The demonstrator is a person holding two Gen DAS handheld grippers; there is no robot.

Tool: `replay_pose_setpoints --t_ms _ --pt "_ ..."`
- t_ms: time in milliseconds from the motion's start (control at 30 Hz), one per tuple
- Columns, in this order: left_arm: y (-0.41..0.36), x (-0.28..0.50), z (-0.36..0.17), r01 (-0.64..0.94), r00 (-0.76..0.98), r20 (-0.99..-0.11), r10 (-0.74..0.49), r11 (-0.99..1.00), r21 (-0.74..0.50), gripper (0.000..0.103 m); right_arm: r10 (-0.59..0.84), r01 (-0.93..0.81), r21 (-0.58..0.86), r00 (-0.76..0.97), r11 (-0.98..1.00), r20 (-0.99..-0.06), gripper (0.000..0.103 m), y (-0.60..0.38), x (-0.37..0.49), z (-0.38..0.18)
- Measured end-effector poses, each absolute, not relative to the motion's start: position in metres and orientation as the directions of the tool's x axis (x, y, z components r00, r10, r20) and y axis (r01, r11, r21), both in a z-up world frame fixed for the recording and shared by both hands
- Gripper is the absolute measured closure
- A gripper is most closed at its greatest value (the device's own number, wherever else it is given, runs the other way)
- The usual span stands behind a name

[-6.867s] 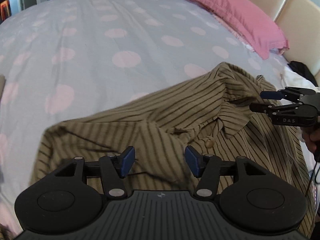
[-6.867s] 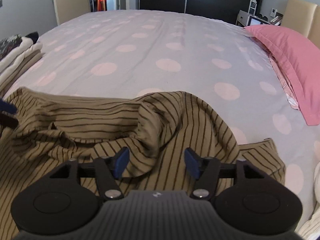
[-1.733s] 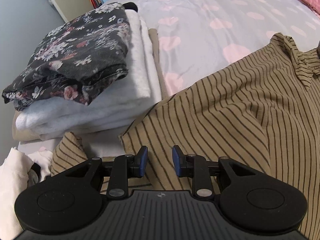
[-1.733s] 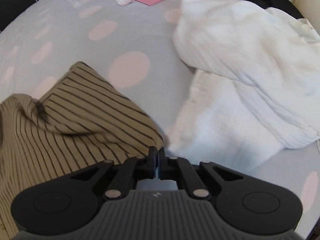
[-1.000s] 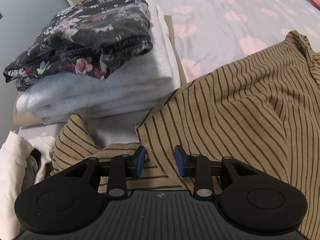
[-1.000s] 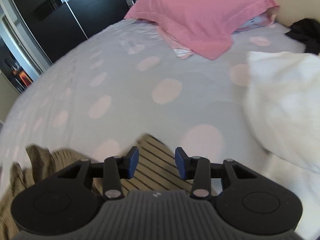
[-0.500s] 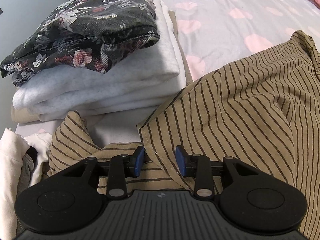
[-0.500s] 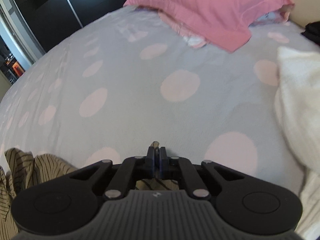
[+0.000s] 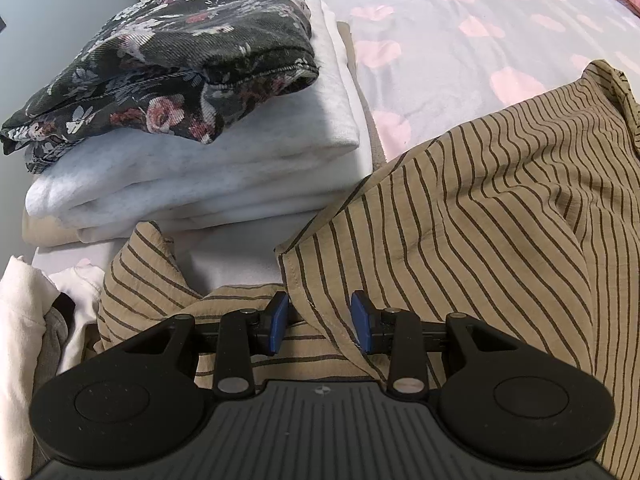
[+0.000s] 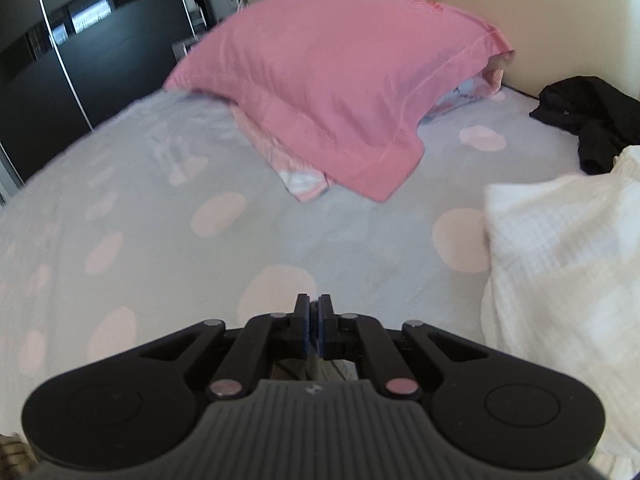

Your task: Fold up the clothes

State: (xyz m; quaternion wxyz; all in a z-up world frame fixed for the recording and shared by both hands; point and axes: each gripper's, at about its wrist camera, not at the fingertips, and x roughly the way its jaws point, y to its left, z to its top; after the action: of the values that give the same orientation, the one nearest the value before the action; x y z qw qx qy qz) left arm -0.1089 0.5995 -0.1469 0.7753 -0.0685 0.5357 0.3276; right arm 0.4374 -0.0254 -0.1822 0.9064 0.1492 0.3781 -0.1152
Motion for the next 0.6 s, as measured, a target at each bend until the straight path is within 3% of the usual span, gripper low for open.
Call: replay_pose_setpoints --t_ms 100,133,200,400,500,600 --pt "0.602 -0.108 -0.149 -0.582 0.209 -0.877 0.433 0.775 0.244 0.071 -0.139 0.354 0.142 0.658 0.924 -0.74 0.091 -0.031 0.439 -0.193" --pt "0.603 -0.108 -0.149 -0.584 0.211 -0.877 0.432 0.775 0.241 0.071 -0.154 0.366 0.128 0.649 0.922 -0.745 0.077 -0.033 0.44 -0.196" --pt "0.604 -0.108 -0.149 -0.587 0.218 -0.876 0.429 0.775 0.234 0.071 -0.171 0.382 0.123 0.649 0.916 -0.741 0.069 -0.039 0.434 -0.196" --pt "0.605 -0.112 -0.142 -0.58 0.257 -0.873 0.414 0.789 0.203 0.07 -0.11 0.332 0.156 0.659 0.93 -0.744 0.068 -0.039 0.394 -0.183" --pt "0.603 -0.114 -0.135 -0.571 0.282 -0.87 0.404 0.799 0.186 0.055 -0.061 0.281 0.171 0.659 0.944 -0.75 0.065 -0.028 0.366 -0.173" --pt "0.603 -0.115 -0.132 -0.569 0.288 -0.871 0.397 0.803 0.177 0.055 0.014 0.231 0.215 0.649 0.949 -0.76 0.063 -0.016 0.331 -0.164"
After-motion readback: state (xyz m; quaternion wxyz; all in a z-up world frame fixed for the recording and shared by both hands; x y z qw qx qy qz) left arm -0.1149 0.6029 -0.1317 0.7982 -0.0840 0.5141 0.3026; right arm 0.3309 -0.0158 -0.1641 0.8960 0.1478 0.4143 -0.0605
